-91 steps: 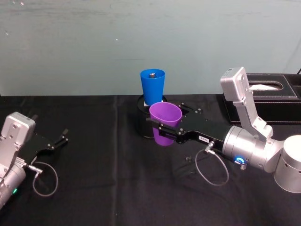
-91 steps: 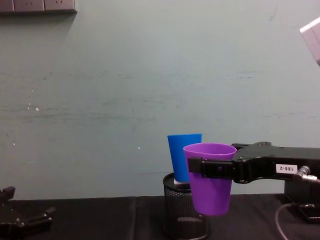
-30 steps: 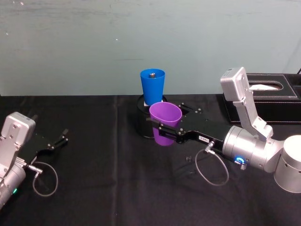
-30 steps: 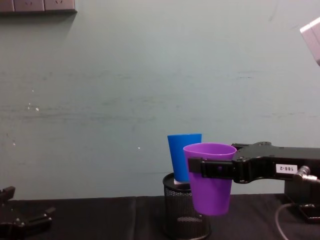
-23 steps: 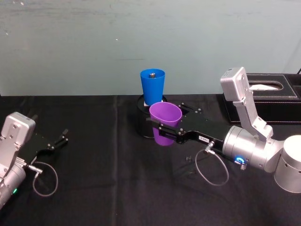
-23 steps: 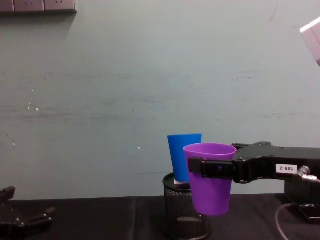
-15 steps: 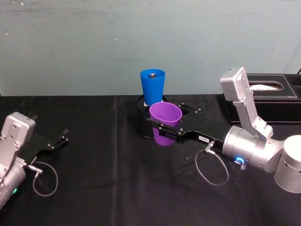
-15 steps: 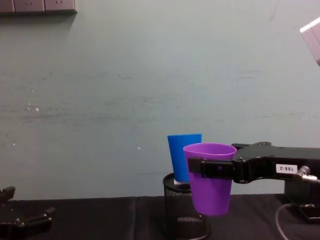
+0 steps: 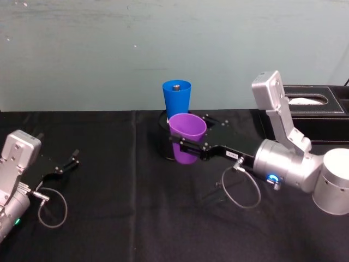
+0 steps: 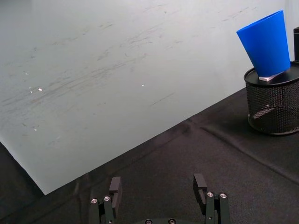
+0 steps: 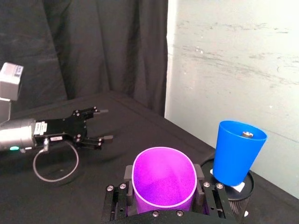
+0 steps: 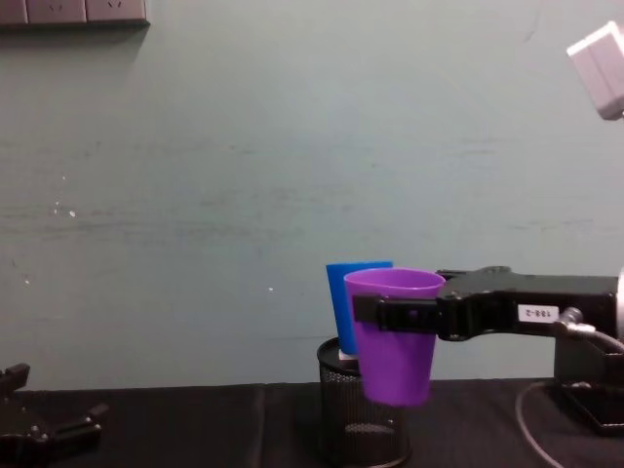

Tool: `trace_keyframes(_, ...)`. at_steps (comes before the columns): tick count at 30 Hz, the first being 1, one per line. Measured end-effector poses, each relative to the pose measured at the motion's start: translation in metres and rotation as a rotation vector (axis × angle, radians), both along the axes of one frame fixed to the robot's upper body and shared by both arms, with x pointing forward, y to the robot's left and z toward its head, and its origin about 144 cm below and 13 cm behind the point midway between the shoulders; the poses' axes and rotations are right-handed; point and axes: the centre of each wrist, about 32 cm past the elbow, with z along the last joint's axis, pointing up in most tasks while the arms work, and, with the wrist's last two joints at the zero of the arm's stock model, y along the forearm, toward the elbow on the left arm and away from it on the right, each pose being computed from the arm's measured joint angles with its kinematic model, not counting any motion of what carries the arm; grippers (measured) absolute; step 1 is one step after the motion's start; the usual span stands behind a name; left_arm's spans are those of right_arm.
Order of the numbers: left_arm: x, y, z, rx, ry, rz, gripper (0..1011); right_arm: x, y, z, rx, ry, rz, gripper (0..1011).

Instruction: Pick up one cup with a gripper and tap it against the other cup.

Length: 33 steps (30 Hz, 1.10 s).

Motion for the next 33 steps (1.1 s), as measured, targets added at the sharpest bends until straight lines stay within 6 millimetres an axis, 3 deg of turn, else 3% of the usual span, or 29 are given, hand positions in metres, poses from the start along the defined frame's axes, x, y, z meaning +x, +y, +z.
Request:
trace_keyframes(21, 0.0, 0.0, 0.0, 0.0, 0.0, 0.0, 1000, 0.057, 0.018, 0.001, 0.031, 0.063, -0.014, 726)
trace_keyframes(33, 0.0, 0.0, 0.0, 0.0, 0.0, 0.0, 1000, 0.071, 0.026, 0.001, 0.035, 0.065, -0.059, 726)
